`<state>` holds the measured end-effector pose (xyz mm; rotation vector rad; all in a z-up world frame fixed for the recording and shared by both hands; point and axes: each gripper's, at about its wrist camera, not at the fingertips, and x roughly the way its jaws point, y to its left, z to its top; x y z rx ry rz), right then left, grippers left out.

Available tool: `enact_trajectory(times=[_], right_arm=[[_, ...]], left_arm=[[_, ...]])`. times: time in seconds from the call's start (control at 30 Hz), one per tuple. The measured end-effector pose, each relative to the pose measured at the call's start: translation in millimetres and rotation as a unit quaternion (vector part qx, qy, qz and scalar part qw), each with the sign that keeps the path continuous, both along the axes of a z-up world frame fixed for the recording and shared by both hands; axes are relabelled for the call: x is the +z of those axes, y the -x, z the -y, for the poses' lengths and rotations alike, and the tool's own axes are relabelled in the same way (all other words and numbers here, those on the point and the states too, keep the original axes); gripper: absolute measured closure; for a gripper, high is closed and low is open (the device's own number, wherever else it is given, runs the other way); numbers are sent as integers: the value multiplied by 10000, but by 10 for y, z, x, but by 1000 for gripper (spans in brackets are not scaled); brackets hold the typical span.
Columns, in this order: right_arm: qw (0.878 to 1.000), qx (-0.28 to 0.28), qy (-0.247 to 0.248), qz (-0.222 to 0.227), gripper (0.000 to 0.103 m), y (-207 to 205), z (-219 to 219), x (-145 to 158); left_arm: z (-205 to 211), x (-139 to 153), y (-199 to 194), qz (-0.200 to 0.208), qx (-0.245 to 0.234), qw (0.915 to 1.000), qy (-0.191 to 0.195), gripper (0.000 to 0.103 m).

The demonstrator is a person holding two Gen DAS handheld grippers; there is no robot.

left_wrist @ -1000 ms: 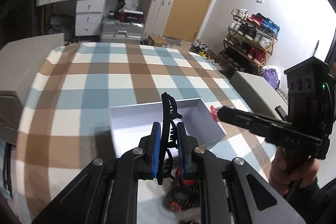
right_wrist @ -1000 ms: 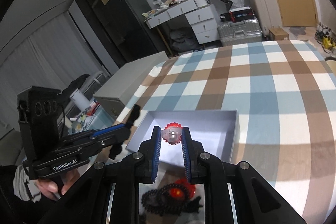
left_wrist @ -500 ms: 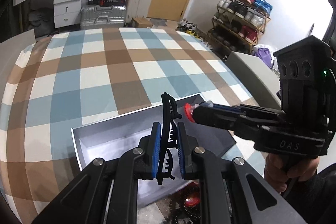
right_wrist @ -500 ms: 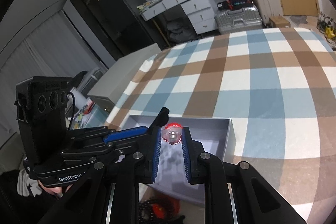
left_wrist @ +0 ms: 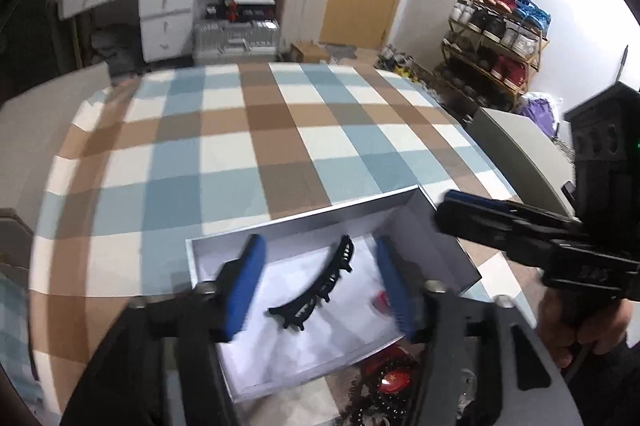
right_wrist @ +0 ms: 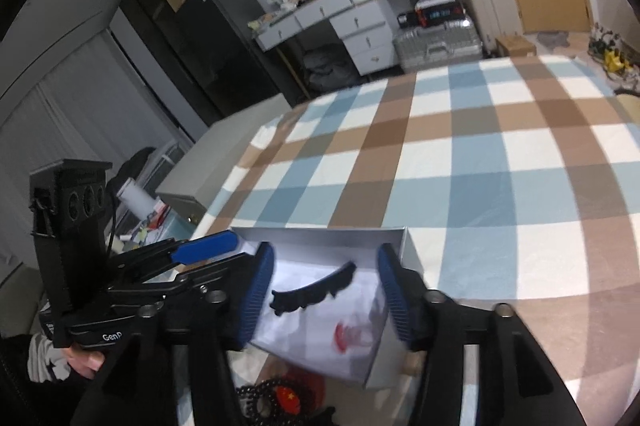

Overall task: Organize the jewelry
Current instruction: 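Drop the comb clip and clear bottle into the grey box with both grippers, then move both grippers back toward the black claw clips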

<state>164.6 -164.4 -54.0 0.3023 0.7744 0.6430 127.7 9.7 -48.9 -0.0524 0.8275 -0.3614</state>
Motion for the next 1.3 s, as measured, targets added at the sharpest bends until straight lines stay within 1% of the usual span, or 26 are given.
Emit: enact_trajectory(times=[0.03, 0.1, 0.13, 0.2, 0.27, 0.33, 0.43, 0.5, 0.6, 0.67, 0.8, 0.87, 1.0, 1.17, 1.3], right_arm=[[9999, -42, -15, 92, 30, 48, 25, 37], [9995, -122, -9, 286, 26, 163, 67, 112], [9993, -131, -20, 362, 26, 227, 86, 145], [9989, -131, -6, 445, 26, 315, 96, 200], [9982, -157, 58, 569, 22, 419, 105, 253], [9967, -226, 153, 760, 12, 536, 108, 315], [9941, -295, 204, 1023, 4, 699, 117, 408], [9927, -337, 202, 1142, 1, 790, 122, 459], [9907, -421, 228, 1277, 0, 915, 137, 518], [9898, -453, 247, 1331, 0, 985, 143, 547], [9887, -510, 270, 1386, 0, 1130, 172, 576], [9887, -557, 273, 1363, 0, 1192, 188, 572], [9882, -606, 254, 1384, 0, 1354, 212, 513], [9865, -598, 458, 1455, 0, 1585, 191, 415], [9834, -588, 587, 1614, 0, 1738, 184, 358]], left_arm=[[-9, 31, 38, 110, 45, 9999, 4, 42], [-22, 78, 102, 214, 79, 9997, 22, 42], [-35, 99, 138, 252, 141, 9996, 26, 40], [-70, 126, 186, 336, 390, 9987, 6, 33], [-107, 152, 245, 489, 617, 9969, -8, 25], [-147, 195, 325, 671, 865, 9940, -57, 22], [-179, 247, 413, 846, 1103, 9902, -114, 21], [-191, 277, 475, 947, 1235, 9876, -183, 18], [-216, 314, 571, 1065, 1404, 9841, -210, 12], [-238, 345, 653, 1178, 1484, 9818, -163, 2], [-238, 402, 808, 1347, 1451, 9800, -181, 2], [-232, 402, 869, 1362, 1428, 9802, -185, 1], [-217, 359, 982, 1278, 1342, 9825, -165, 1], [-219, 257, 1105, 1111, 1298, 9851, -180, 1], [-229, 137, 1211, 898, 1201, 9886, -162, 1]])
